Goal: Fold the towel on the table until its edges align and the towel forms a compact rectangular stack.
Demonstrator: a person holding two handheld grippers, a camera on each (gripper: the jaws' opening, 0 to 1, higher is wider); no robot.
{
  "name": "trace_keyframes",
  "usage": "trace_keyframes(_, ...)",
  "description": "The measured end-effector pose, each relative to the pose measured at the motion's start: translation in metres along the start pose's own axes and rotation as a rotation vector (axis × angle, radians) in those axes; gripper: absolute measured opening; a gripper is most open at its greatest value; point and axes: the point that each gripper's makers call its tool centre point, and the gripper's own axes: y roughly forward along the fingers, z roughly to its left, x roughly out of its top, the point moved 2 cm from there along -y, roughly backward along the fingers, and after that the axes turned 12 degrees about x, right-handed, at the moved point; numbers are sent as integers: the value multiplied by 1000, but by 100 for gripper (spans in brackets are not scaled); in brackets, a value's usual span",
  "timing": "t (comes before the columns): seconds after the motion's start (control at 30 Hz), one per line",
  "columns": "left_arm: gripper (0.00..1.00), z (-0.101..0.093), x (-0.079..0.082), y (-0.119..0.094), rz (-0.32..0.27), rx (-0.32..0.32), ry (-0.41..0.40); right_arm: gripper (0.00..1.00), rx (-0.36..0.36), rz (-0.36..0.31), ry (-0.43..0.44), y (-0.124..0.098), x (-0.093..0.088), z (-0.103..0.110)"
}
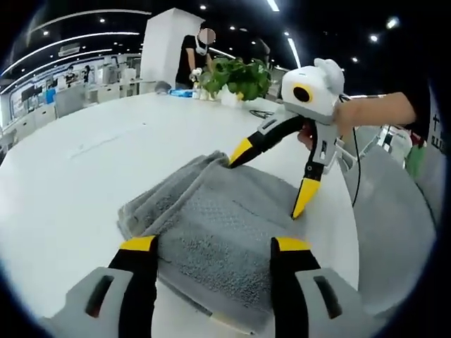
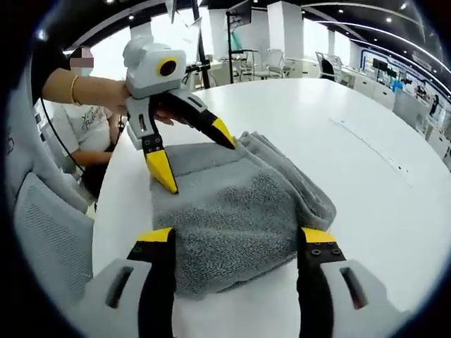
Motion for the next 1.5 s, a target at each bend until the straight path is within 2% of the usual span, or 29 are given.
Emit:
trace_keyframes(0.17, 74, -2, -1, -18, -34, 51, -102, 72, -26, -32, 54, -13, -6, 0)
trace_keyframes(0.27, 72, -6, -2, -29, -54, 60, -190, 69, -45, -66, 127, -18, -11, 6)
trace_keyframes(0.37, 69, -10, -8, -37, -58, 49, -238, 64, -45, -152, 217, -21, -15, 6)
trace_keyframes(0.47, 65, -10, -15, -43, -49, 74, -251, 58, -58, -139, 224, -23, -20, 12)
trace_keyframes(0.53, 57, -11, -15, -45, -56, 87, -281, 53, -54, -158, 237, -21, -24, 8)
trace_keyframes(0.57, 53, -7, -16, -45, -68, 112, -340, 50, -52, -181, 244, -21, -22, 8)
trace_keyframes(0.6, 50, -11, -15, -46, -88, 93, -367, 48, -51, -195, 255, -21, -19, 13)
trace_keyframes(0.73, 40, -11, -24, -44, -65, 91, -336, 37, -57, -183, 264, -19, -21, 18)
trace_keyframes(0.8, 36, -14, -24, -44, -65, 98, -358, 32, -61, -184, 278, -19, -23, 19)
trace_keyframes(0.87, 26, -18, -24, -42, -66, 87, -392, 28, -73, -194, 323, -22, -27, 11)
trace_keyframes(0.93, 24, -20, -27, -36, -59, 92, -373, 17, -56, -209, 359, -20, -25, 18)
trace_keyframes(1.03, 21, -21, -29, -30, -45, 101, -371, 8, -62, -227, 410, -21, -26, 19)
trace_keyframes(1.1, 20, -24, -28, -26, -45, 96, -387, 5, -89, -213, 374, -24, -28, 18)
trace_keyframes(1.13, 20, -28, -27, -23, -43, 86, -377, 5, -121, -190, 328, -28, -30, 18)
trace_keyframes(1.23, 20, -35, -22, -16, -41, 78, -375, 5, -139, -186, 337, -36, -35, 19)
trace_keyframes(1.27, 20, -39, -19, -13, -42, 71, -373, 4, -143, -182, 337, -38, -39, 12)
trace_keyframes(1.4, 20, -51, -13, -3, -37, 51, -361, 5, -179, -157, 340, -54, -55, 8)
trace_keyframes(1.5, 20, -68, -3, 5, -17, 36, -325, 5, -215, -141, 343, -69, -63, 8)
